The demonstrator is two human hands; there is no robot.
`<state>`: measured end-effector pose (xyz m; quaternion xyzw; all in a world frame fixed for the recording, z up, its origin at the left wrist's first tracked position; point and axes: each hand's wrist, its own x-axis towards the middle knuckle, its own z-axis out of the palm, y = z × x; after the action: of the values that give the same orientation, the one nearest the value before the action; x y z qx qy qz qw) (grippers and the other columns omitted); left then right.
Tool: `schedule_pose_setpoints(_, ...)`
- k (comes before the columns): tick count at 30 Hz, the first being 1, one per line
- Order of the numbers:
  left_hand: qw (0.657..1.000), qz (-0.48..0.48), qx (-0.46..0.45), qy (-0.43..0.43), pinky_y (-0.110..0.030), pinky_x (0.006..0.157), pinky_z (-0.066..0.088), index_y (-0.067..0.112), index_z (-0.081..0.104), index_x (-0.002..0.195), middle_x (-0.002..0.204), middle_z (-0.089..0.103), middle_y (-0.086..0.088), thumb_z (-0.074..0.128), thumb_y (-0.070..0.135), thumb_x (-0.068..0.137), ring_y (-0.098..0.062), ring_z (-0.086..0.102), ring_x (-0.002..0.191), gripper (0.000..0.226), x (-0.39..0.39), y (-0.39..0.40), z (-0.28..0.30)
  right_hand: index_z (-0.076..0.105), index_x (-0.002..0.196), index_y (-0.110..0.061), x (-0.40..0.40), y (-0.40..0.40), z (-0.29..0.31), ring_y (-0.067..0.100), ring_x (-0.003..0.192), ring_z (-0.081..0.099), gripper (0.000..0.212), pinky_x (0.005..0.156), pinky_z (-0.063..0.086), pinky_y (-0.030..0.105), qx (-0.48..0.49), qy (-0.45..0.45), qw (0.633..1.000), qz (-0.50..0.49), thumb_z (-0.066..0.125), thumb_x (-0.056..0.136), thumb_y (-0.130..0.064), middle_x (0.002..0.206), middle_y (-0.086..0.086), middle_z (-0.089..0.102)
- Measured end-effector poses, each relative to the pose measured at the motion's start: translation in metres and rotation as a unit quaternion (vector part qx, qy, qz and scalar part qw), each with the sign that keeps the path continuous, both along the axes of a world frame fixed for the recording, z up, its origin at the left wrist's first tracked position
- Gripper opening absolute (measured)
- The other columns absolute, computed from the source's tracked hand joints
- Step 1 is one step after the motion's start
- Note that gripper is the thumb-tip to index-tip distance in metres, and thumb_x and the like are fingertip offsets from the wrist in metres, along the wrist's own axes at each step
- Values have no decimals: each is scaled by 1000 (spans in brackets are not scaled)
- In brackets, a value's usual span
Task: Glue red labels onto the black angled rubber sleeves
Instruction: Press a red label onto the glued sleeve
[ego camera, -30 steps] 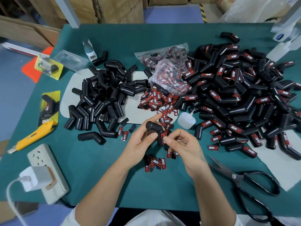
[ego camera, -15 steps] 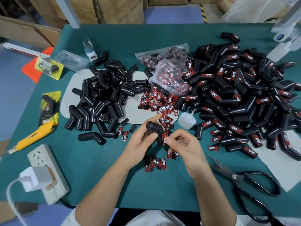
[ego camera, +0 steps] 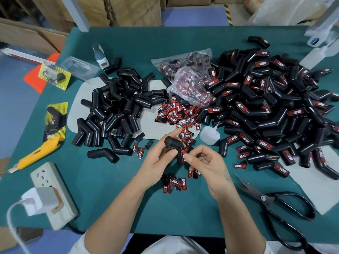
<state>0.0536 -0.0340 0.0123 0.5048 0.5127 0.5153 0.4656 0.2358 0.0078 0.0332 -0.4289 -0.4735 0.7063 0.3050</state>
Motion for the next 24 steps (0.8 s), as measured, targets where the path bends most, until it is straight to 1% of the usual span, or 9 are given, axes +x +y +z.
schedule_pose_setpoints(2, 1000, -2, 0, -2, -31, 111, 41, 44, 50, 151, 131, 61, -4, 54, 27, 105, -10, 55, 123, 49, 0, 0, -1, 72, 76, -25, 0, 0, 0, 13, 68, 59, 23, 65, 54, 27, 1, -1, 1000, -1, 84, 76, -44, 80, 5, 67)
schedule_pose_setpoints(3, 1000, -4, 1, -3, -32, 112, 41, 44, 51, 151, 130, 62, -1, 54, 26, 105, -12, 55, 124, 49, 0, 0, -1, 72, 76, -25, -1, 0, 0, 13, 67, 59, 23, 64, 54, 27, 2, -2, 1000, -1, 84, 76, -45, 80, 5, 68)
schedule_pose_setpoints(6, 1000, -9, 1, 1, -28, 111, 41, 43, 50, 152, 131, 62, 14, 54, 25, 105, -11, 57, 123, 50, -1, 0, -4, 72, 75, -26, -1, 0, 1, 13, 67, 59, 23, 64, 54, 27, 3, -4, 1000, -3, 84, 75, -45, 80, 4, 68)
schedule_pose_setpoints(9, 1000, -12, -1, 3, -26, 108, 42, 37, 48, 154, 124, 63, 15, 53, 25, 106, -10, 58, 115, 50, -1, 0, -5, 71, 75, -26, -1, 0, 0, 12, 69, 58, 23, 67, 53, 26, 5, -2, 1000, -2, 84, 76, -45, 80, 3, 68)
schedule_pose_setpoints(11, 1000, -13, 0, 3, -24, 106, 42, 40, 48, 154, 122, 62, 18, 53, 24, 106, -8, 57, 113, 50, -1, -1, -5, 71, 75, -26, -2, 0, 1, 12, 70, 58, 22, 67, 53, 25, 5, -1, 1000, -2, 83, 76, -45, 81, 4, 68)
schedule_pose_setpoints(15, 1000, -11, -2, -1, -21, 107, 41, 45, 49, 152, 127, 62, 21, 52, 22, 106, -4, 57, 117, 51, 0, 0, -3, 71, 75, -26, -3, 0, 1, 13, 69, 58, 23, 67, 53, 25, 4, -8, 1000, -5, 83, 75, -46, 83, 10, 67)
schedule_pose_setpoints(19, 1000, -10, -5, -1, -21, 107, 41, 47, 49, 151, 126, 62, 22, 53, 23, 106, -3, 57, 117, 51, 0, 0, -2, 71, 75, -26, -2, 0, 0, 13, 69, 59, 23, 66, 54, 26, 2, -8, 1000, -5, 84, 75, -46, 83, 10, 67)
schedule_pose_setpoints(22, 1000, -5, -8, -2, -21, 109, 40, 48, 50, 150, 130, 62, 21, 54, 23, 106, -5, 57, 121, 51, 0, 0, -2, 71, 75, -27, -2, -1, 0, 14, 70, 59, 22, 68, 54, 26, 7, -8, 1000, -5, 83, 77, -45, 83, 9, 67)
schedule_pose_setpoints(24, 1000, -6, -10, -3, -22, 108, 41, 45, 49, 152, 127, 63, 21, 55, 26, 107, -5, 57, 118, 49, 0, 0, -1, 72, 75, -28, -3, -1, 0, 14, 71, 58, 21, 69, 54, 26, 8, -7, 1000, -7, 83, 77, -45, 82, 8, 67)
